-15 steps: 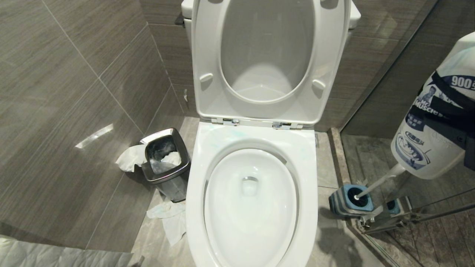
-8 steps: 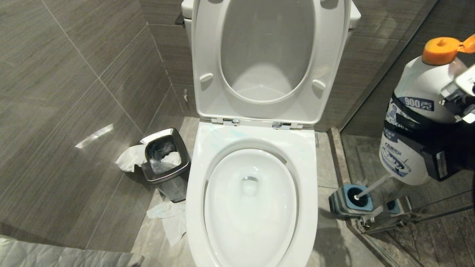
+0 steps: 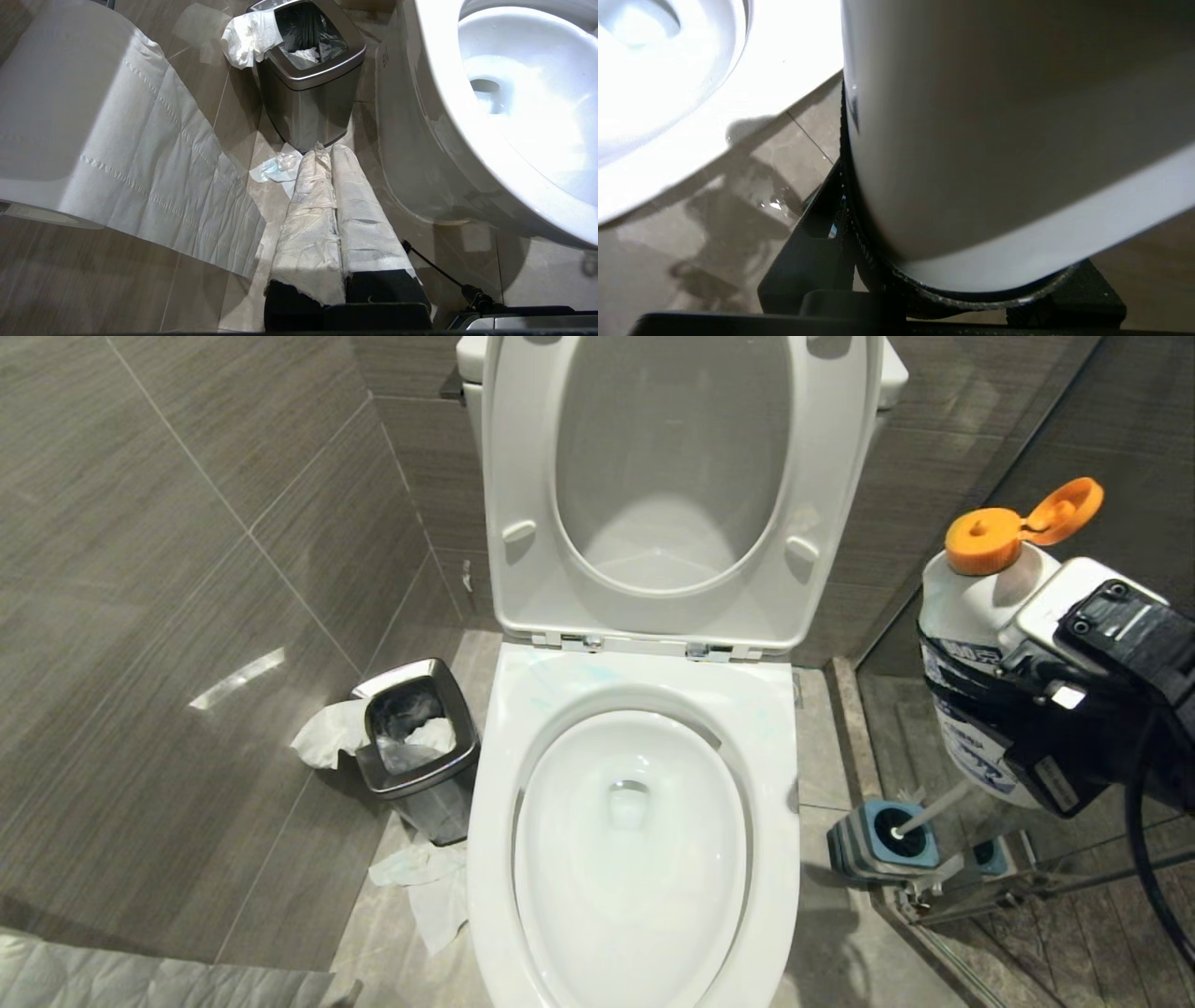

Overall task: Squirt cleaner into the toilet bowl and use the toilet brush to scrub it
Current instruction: Pour in the cleaning agent

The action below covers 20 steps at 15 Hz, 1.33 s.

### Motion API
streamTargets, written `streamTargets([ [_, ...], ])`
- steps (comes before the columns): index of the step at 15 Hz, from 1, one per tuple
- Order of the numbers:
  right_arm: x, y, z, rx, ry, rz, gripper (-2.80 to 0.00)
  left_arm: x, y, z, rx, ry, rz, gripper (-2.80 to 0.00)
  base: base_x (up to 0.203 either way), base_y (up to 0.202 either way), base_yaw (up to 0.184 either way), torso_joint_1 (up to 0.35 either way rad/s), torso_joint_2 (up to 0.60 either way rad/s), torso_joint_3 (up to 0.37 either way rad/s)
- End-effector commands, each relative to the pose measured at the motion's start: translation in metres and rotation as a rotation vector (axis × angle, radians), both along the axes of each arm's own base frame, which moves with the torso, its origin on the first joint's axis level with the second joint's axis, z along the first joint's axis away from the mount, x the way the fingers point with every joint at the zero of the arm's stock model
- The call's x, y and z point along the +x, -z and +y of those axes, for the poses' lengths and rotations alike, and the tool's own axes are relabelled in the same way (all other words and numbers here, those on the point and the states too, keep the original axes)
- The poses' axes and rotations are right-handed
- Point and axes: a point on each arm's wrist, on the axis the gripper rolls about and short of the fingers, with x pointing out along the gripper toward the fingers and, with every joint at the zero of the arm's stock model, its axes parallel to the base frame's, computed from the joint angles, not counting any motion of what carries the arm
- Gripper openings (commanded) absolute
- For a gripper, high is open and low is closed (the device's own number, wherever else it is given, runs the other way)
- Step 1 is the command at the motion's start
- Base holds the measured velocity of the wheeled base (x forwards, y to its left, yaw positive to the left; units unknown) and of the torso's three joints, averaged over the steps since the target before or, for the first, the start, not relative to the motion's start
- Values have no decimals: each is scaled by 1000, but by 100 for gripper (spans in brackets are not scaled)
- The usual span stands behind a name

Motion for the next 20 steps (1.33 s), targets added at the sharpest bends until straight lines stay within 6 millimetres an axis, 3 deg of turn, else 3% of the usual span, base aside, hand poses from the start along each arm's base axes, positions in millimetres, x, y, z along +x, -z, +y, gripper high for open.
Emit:
streamTargets([
  [1,8,3,6,-55,-8,15,-280,0,0,0,0,2,3,-280,0,0,0,0,0,0],
  [14,55,-3,36,-359,-49,15,-280,0,0,0,0,0,1,-280,0,0,0,0,0,0],
  [20,61,-3,39,-550,-57,14,-280,0,0,0,2,0,1,-280,0,0,0,0,0,0],
])
